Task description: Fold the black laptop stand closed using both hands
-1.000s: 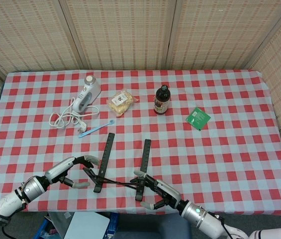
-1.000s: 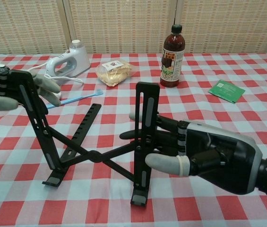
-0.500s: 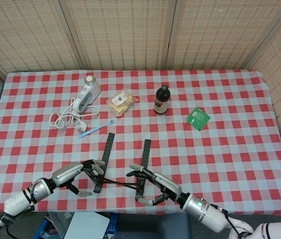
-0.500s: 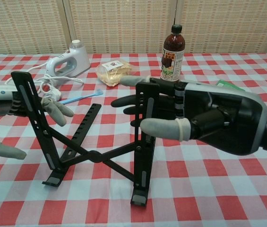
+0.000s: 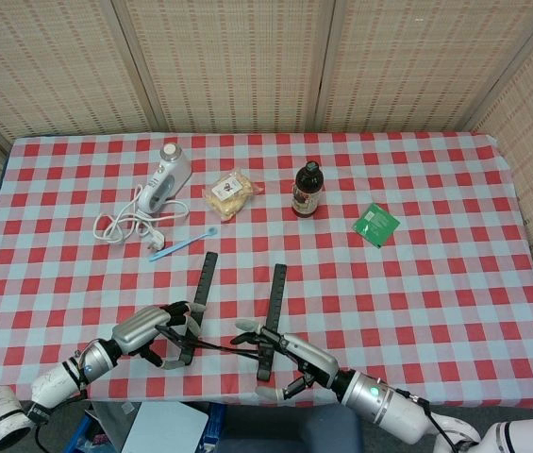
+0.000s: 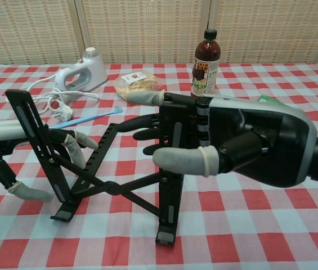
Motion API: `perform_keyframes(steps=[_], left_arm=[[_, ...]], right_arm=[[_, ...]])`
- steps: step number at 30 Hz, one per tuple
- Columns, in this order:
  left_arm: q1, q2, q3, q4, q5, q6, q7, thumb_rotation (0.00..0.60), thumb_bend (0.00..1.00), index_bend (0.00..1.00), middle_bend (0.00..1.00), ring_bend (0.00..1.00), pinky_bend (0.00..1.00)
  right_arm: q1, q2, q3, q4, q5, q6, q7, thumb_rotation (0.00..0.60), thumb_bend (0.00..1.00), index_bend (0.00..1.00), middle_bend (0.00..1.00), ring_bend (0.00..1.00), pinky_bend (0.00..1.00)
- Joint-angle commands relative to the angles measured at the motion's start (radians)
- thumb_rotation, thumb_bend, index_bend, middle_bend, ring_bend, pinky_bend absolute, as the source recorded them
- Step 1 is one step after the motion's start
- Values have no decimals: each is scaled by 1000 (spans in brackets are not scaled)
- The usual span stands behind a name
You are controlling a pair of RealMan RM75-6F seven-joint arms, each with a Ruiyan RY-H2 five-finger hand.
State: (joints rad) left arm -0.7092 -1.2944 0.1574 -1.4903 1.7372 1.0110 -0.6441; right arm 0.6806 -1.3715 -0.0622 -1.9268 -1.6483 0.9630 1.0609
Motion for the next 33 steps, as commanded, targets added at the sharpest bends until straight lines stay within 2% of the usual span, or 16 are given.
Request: perform_keyframes(steps=[1,7,15,33], left_arm=[[11,-16,-5,14,-11,8,25,600,195,359,126,101,230],[24,-51,-15,44,-23,20,73,600,220,389,126,110,230],[40,-66,-21,91,-44,18,204,600,225,429,126,125,230],[48,-69,-24,80,-56,14,216,600,238,477,144,151,230]], right_arm=[[1,3,-8,-4,-10,1,-3,600,275,38,156,50,44],[2,3,-17,-7,-15,8,-3,600,275,37,156,50,44],[5,2,-22,-5,-13,12,2,600,275,38,156,50,44],[7,-1,-33,0,-14,24,10,600,275,37,156,50,44]])
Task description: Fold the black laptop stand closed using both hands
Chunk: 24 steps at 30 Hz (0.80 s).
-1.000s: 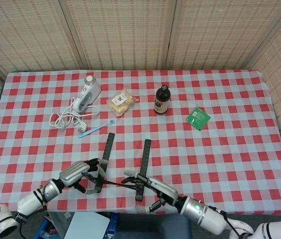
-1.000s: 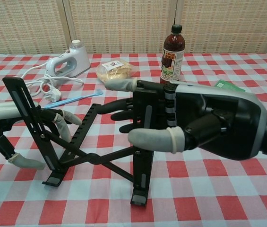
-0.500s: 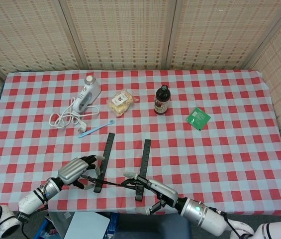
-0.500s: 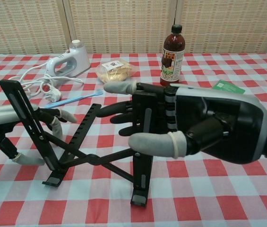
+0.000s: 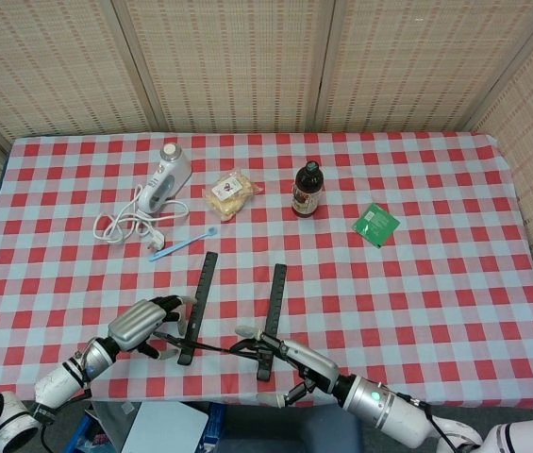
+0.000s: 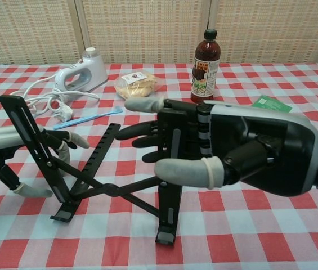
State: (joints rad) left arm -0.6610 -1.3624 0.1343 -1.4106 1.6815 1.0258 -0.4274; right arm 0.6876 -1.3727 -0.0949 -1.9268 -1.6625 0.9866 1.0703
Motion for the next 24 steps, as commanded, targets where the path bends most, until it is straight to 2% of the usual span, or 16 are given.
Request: perform_keyframes(steps=[1,24], left_arm=[[-1,-1,-1,0,-1,-3,-1,600,244,477,144,151,230],[2,-4,0,-2,-5,-6,1,600,289,529,166,168,230]], right_arm=[[0,0,-1,1,1,1,0,600,275,38,156,50,44],[-2,-1,-3,3,13,3,-2,600,275,37,156,50,44]])
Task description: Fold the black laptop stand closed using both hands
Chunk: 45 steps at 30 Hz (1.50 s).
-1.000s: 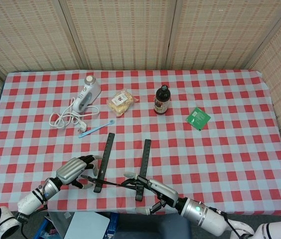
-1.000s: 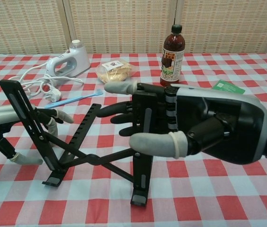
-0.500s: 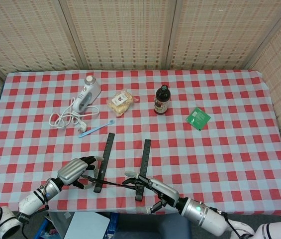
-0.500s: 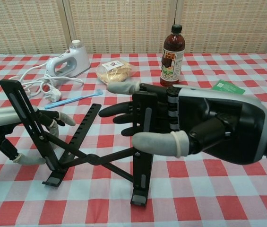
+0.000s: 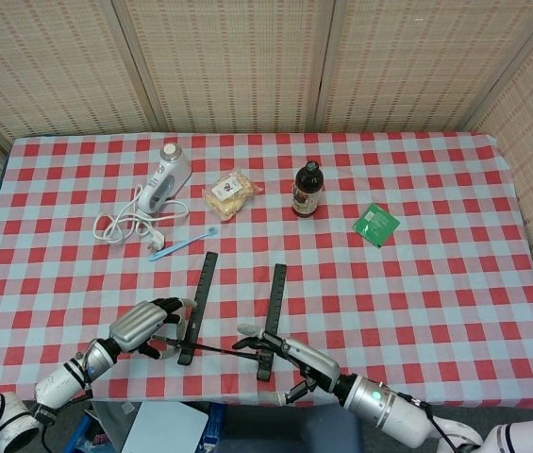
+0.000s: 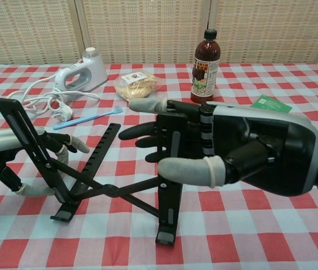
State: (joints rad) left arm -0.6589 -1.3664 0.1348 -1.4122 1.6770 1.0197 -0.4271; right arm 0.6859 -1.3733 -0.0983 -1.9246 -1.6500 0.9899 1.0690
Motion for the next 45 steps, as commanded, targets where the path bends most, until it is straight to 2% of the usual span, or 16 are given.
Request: perform_keyframes(steps=[1,11,22,25,28,31,39,42,45], left_arm=[[0,0,0,0,0,0,1,600,290,529,166,168,230],[1,3,1,-8,-2,-3,-1,600,360,557,187,188,230],[4,-1,0,-12,-8,-8,12,600,364,586,198,190,230],[4,1,2,-14,-6,-7,12,600,364,556,199,190,230],[3,6,4,-19,-3,-8,9,600,363,468,198,187,230],[3,11,5,-25,1,-5,12,600,363,430,199,186,229],[2,20,8,-43,8,-4,21,600,363,326,199,177,224],[1,20,7,-49,7,-6,27,600,363,328,199,177,222],[2,21,5,-56,2,-9,38,600,363,348,198,177,222]], right_arm=[[-1,0,0,1,1,0,-2,600,275,37,156,50,44],[-2,-2,2,2,6,-1,-4,600,275,37,156,50,44],[-2,4,2,4,7,-2,-6,600,275,38,156,50,44],[-2,14,0,10,6,-5,-26,600,275,38,153,49,44],[1,33,-6,11,18,-25,-80,600,273,37,137,42,44],[1,61,-14,-2,59,-59,-169,600,228,37,127,41,44],[-55,81,-16,-55,246,-59,-503,600,99,43,145,41,44],[-81,55,-4,-67,327,-27,-627,600,91,146,198,41,50],[-99,25,14,-74,399,5,-739,600,86,318,268,54,62]])
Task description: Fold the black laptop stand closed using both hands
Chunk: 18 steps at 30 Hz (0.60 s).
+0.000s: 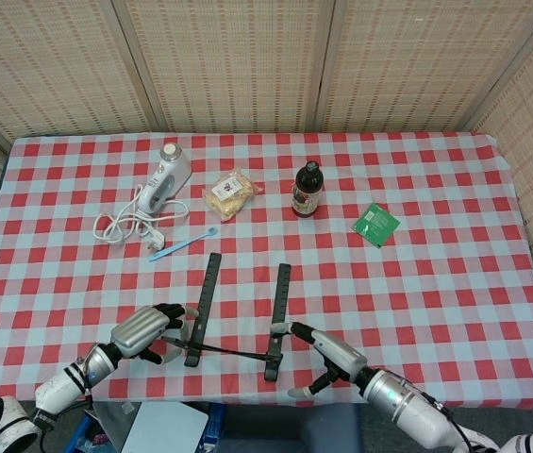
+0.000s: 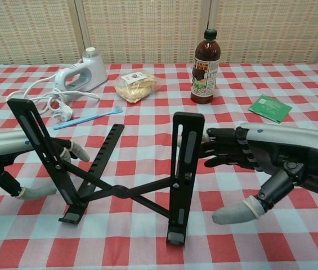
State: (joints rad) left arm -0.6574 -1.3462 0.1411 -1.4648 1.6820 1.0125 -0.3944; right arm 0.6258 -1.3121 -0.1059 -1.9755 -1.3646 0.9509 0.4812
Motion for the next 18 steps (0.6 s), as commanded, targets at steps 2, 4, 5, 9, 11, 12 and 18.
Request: perform_keyframes(steps=[2,4,5,9,11,12,18], left_arm=[[0,0,-2,-4,-4,-3,8,600,363,365,199,178,222],[1,1,-3,-7,-10,-6,11,600,363,375,199,178,222],[2,1,-5,-10,-15,-9,12,600,363,377,198,178,222],[1,5,-10,-21,-29,-20,20,600,363,381,198,178,222],[1,6,-12,-27,-35,-23,23,600,363,380,199,178,222],[1,6,-13,-28,-36,-24,23,600,363,380,198,178,222],[4,7,-15,-32,-41,-26,26,600,363,376,199,178,222]], right_arm=[[-42,-42,24,-25,125,48,-169,600,85,399,299,69,71],[-42,-52,32,-25,153,53,-220,600,85,442,313,81,74],[-40,-60,39,-27,174,53,-251,600,86,448,315,84,74],[-28,-87,72,-36,260,50,-347,600,85,460,326,95,75],[-16,-93,90,-42,307,35,-379,600,88,467,330,98,75],[-10,-94,98,-44,325,29,-392,600,96,468,330,98,75],[24,-118,130,-44,405,4,-475,600,143,514,345,100,75]])
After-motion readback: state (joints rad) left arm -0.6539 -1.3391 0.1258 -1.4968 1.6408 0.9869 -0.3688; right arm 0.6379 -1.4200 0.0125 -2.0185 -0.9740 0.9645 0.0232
